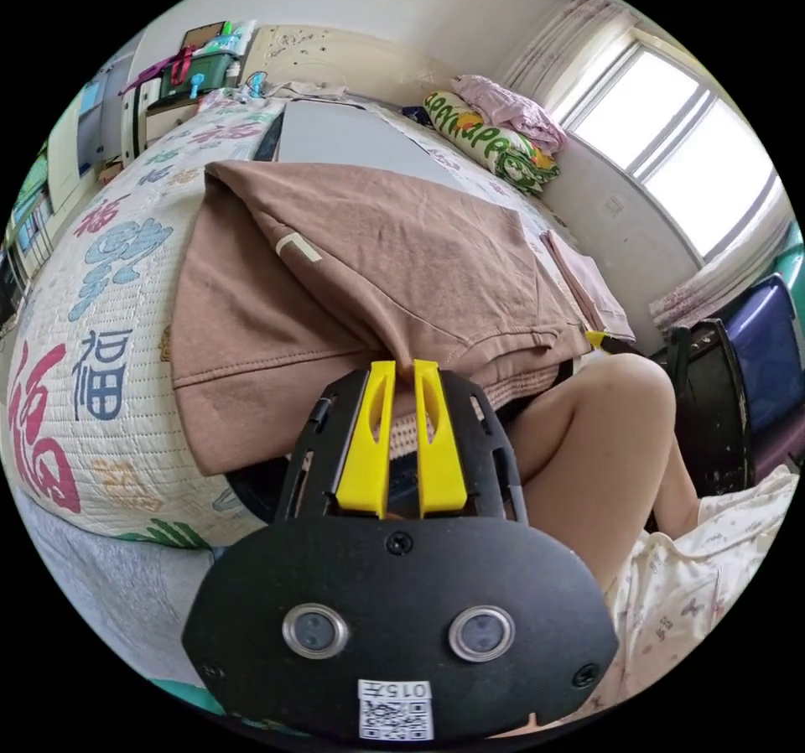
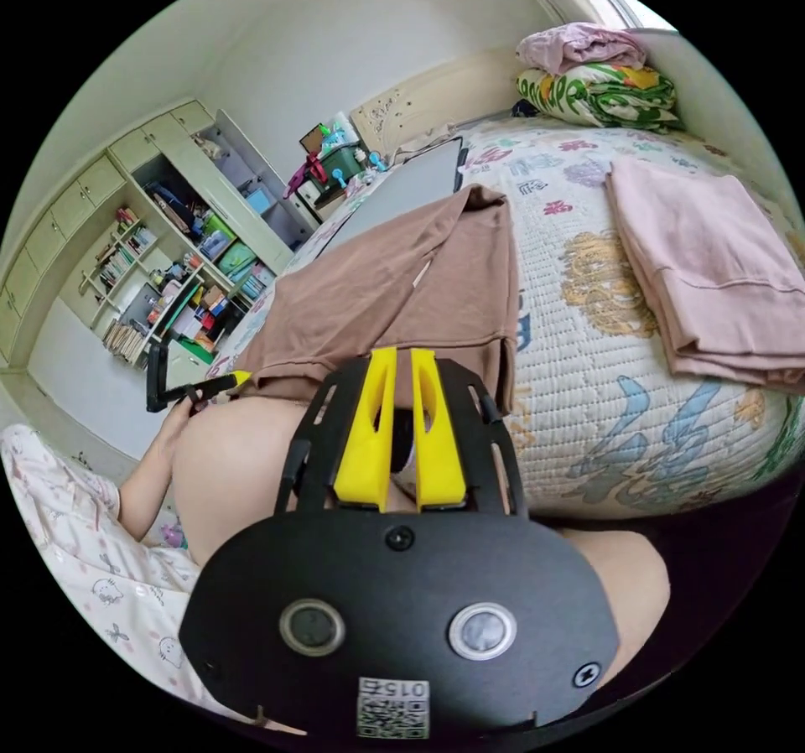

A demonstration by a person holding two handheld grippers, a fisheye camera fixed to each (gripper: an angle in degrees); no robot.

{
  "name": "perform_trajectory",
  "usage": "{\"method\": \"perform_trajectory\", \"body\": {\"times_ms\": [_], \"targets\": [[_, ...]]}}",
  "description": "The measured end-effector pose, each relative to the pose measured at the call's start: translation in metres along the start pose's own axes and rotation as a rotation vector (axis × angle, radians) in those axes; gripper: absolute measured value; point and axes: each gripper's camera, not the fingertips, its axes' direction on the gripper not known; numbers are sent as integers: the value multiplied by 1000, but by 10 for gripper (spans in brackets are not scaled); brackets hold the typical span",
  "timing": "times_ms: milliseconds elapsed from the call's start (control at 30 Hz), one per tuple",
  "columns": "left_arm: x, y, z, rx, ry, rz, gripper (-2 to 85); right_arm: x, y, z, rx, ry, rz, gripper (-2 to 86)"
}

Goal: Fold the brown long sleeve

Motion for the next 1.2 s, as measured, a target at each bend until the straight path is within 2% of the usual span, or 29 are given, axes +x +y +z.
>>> {"method": "perform_trajectory", "body": {"times_ms": [133,233,333,533,700,833,1067,1200], "targets": [[36,-8,-44,105,-22,102,59,17,-31,-53,85,56,-21,49],[77,-27,-51,172,-6,189,59,21,-70,-42,53,105,-63,59],[159,-74,-2,132,140,382,77,25,-118,-4,29,130,-87,67],[255,-134,115,78,193,528,117,31,-225,101,-6,125,-102,86],[286,-153,180,-42,119,556,114,23,-304,181,-86,156,-164,94],[296,-153,194,-29,46,563,87,19,-358,236,-130,218,-190,90],[300,-165,217,-53,63,577,43,7,-428,263,-153,313,-171,57],[301,-170,233,-80,88,580,31,17,-456,265,-189,278,-48,51]]}}
